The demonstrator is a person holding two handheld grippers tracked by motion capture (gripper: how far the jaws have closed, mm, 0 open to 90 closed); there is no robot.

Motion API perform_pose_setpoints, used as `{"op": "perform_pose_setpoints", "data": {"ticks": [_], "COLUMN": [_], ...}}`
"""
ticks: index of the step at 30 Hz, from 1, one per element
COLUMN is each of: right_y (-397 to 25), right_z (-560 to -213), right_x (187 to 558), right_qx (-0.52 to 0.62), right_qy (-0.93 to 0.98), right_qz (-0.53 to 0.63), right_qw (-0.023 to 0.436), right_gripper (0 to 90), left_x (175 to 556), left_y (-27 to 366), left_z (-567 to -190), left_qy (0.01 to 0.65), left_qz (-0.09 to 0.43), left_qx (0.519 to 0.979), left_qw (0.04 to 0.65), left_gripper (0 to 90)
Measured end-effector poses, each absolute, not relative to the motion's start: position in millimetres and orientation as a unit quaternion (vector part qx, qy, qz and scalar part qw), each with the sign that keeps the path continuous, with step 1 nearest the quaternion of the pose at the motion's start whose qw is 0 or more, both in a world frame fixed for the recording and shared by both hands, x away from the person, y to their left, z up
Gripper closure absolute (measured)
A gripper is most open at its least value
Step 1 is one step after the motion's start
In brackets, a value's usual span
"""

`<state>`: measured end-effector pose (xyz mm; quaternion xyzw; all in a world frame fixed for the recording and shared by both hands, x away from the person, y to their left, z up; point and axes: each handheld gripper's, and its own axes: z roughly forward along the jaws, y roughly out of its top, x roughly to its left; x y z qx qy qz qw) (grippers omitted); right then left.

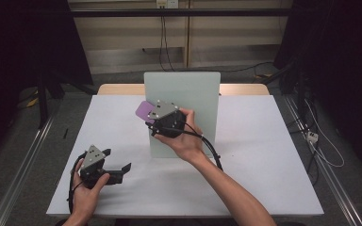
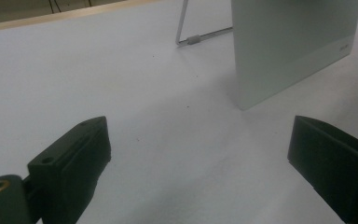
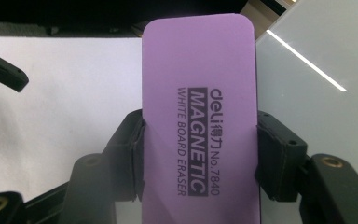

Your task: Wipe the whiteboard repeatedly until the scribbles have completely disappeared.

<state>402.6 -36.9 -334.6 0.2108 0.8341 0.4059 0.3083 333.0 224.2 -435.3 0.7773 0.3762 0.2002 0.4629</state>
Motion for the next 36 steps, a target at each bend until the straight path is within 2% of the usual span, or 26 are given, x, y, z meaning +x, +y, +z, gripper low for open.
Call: {"op": "perform_pose_setpoints", "data": {"ticks": [10, 25, 30, 36], "right_y": [-67.0, -165.0, -184.7, -196.0], "right_z": [-323.3, -302.3, -303.1, -314.3], "right_x": [401.3, 392.7, 387.1, 376.5], "right_qx": [0.243, 0.323, 0.345, 0.344], "right_qy": [0.803, 0.744, 0.728, 0.735], "right_qz": [0.430, 0.437, 0.430, 0.438], "right_qw": [0.334, 0.389, 0.408, 0.386], "right_gripper": [42.1, 42.1, 42.1, 42.1], "left_x": [332.5, 331.8, 332.1, 333.6], "left_y": [225.3, 222.8, 221.9, 223.9], "left_z": [-435.3, -433.8, -434.6, -437.3], "left_qy": [0.378, 0.371, 0.369, 0.373], "left_qz": [0.201, 0.204, 0.202, 0.198], "left_qx": [0.777, 0.777, 0.779, 0.779], "left_qw": [0.463, 0.466, 0.466, 0.464], "left_gripper": [5.8, 6.0, 6.1, 6.1]}}
